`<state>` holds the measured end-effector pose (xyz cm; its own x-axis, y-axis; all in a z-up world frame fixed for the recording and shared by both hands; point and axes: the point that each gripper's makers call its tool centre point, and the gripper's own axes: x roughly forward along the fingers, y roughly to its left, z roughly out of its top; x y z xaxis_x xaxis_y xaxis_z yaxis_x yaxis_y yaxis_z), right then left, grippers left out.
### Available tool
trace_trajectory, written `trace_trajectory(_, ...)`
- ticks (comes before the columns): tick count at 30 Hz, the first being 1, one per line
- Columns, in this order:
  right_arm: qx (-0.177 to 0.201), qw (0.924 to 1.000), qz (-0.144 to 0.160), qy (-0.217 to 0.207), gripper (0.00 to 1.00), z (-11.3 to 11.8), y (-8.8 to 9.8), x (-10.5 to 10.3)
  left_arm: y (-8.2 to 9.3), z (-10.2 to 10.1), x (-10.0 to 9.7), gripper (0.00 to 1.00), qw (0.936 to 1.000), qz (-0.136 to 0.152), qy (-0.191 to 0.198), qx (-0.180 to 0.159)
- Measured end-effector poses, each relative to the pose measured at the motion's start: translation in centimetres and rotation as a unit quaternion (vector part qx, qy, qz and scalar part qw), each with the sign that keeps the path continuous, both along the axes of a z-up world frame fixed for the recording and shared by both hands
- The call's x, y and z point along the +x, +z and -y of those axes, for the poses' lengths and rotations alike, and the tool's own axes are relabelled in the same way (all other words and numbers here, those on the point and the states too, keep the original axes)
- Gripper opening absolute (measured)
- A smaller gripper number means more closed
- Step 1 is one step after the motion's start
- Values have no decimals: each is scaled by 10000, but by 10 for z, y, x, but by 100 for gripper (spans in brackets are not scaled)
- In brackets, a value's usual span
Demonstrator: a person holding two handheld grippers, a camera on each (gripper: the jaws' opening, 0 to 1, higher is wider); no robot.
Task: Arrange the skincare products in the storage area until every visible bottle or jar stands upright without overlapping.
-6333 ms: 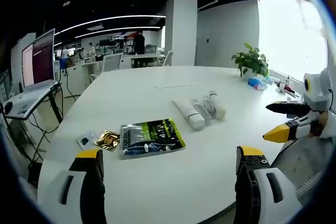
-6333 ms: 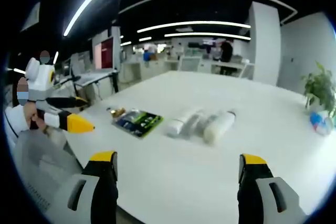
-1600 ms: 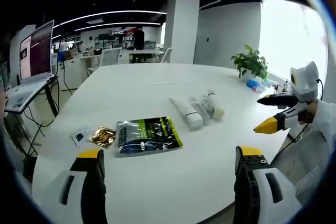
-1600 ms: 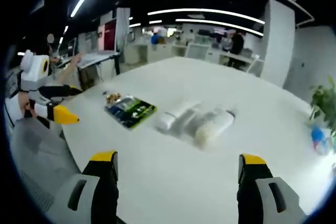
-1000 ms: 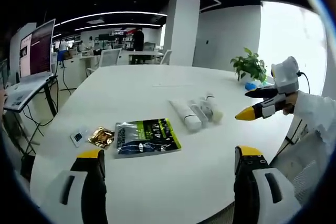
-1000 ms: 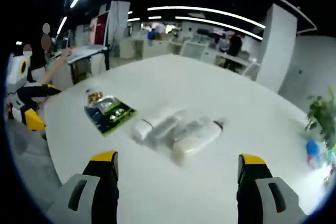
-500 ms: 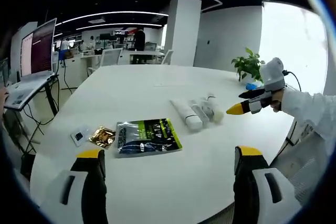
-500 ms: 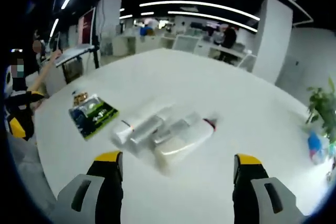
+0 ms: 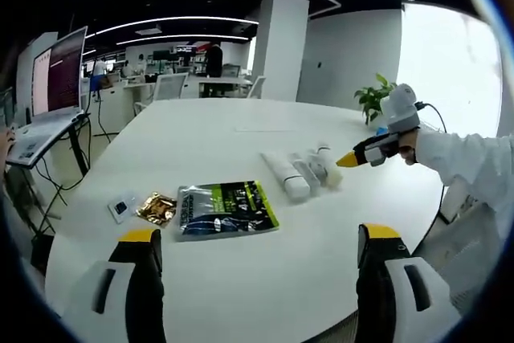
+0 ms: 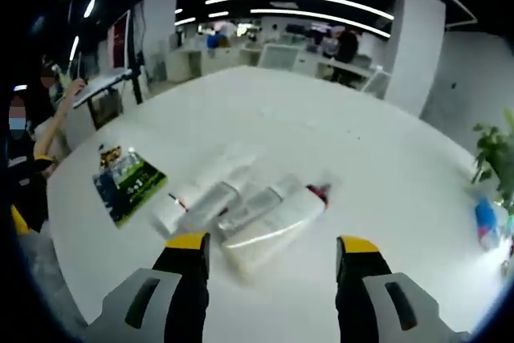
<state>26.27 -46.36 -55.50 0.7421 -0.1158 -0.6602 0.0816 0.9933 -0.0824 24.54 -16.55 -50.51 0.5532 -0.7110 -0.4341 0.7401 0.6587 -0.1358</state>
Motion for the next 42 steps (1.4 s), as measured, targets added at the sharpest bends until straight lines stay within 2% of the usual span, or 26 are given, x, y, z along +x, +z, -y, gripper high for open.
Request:
trace_trajectory(5, 82, 9999, -119, -73, 62, 4, -9, 7, 0, 1, -1, 95, 10000, -4, -26, -10)
trace_trajectory(8, 177, 9996, -219, 2, 60, -2, -13, 8, 0, 1, -1, 95, 10000, -2, -40, -16)
trace_trajectory(12, 237, 9992, -312, -7, 52, -1, -17, 12, -1, 2, -2, 94, 10000, -28, -94, -1)
trace_trajectory(16, 300, 9988, -399, 6, 52, 3, -23, 20, -1, 1, -1, 93, 10000, -6, -99, -14)
trace_trajectory(21, 385, 9976, -567, -23, 50, 1, -31, 20, -2, 2, -2, 93, 9999, -13, -118, 4)
trace_trajectory(28, 574, 9966, -580, -76, 49, -1, -33, 20, -1, 3, -3, 92, 9999, -15, -117, 10)
trace_trajectory(37, 421, 9967, -691, -68, 45, 11, -36, 12, -2, 6, -6, 92, 9998, 7, -168, 78)
trace_trajectory(42, 396, 9967, -709, 29, 42, 11, -38, 15, -3, 6, -5, 92, 9998, -6, -181, 93)
